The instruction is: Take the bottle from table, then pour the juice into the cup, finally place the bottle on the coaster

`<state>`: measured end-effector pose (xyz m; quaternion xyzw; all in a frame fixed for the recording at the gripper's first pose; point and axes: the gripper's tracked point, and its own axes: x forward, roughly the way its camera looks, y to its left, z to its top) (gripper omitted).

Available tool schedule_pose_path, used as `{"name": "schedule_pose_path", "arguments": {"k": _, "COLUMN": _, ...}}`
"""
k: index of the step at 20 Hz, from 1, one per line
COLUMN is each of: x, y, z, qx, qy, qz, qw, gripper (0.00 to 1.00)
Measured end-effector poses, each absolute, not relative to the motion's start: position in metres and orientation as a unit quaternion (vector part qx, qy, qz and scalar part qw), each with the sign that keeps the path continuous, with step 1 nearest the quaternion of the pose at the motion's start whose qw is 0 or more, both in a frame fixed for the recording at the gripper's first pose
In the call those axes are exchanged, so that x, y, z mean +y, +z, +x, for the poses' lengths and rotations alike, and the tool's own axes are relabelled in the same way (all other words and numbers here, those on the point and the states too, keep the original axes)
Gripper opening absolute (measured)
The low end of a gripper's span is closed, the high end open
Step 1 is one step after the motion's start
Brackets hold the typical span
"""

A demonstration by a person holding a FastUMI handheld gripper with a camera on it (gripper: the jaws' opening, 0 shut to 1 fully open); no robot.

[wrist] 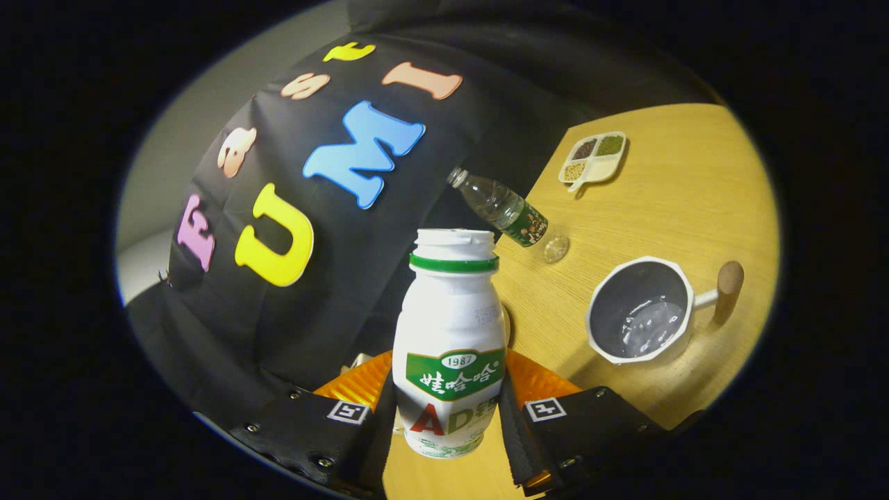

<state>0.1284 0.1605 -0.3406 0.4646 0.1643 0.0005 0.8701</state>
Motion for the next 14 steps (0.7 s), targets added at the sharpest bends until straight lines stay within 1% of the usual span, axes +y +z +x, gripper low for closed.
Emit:
{"name": "schedule_pose_path", "arguments": {"k": 5, "x": 0.168, "y": -0.339, "z": 0.128, "qx": 0.174, "qy": 0.011, "qz": 0.295, "qw": 0.939, "gripper": 0.67}}
{"name": "schedule_pose_path", "arguments": {"k": 8, "x": 0.169, "y": -0.332, "z": 0.131, "qx": 0.167, "qy": 0.008, "qz": 0.178, "qw": 0.97, "gripper": 0.67}}
{"name": "schedule_pose_path", "arguments": {"k": 10, "x": 0.168, "y": -0.322, "z": 0.131, "qx": 0.152, "qy": 0.003, "qz": 0.104, "qw": 0.983, "gripper": 0.67}}
{"name": "schedule_pose_path", "arguments": {"k": 14, "x": 0.187, "y": -0.305, "z": 0.13, "qx": 0.105, "qy": 0.015, "qz": -0.015, "qw": 0.994, "gripper": 0.67}}
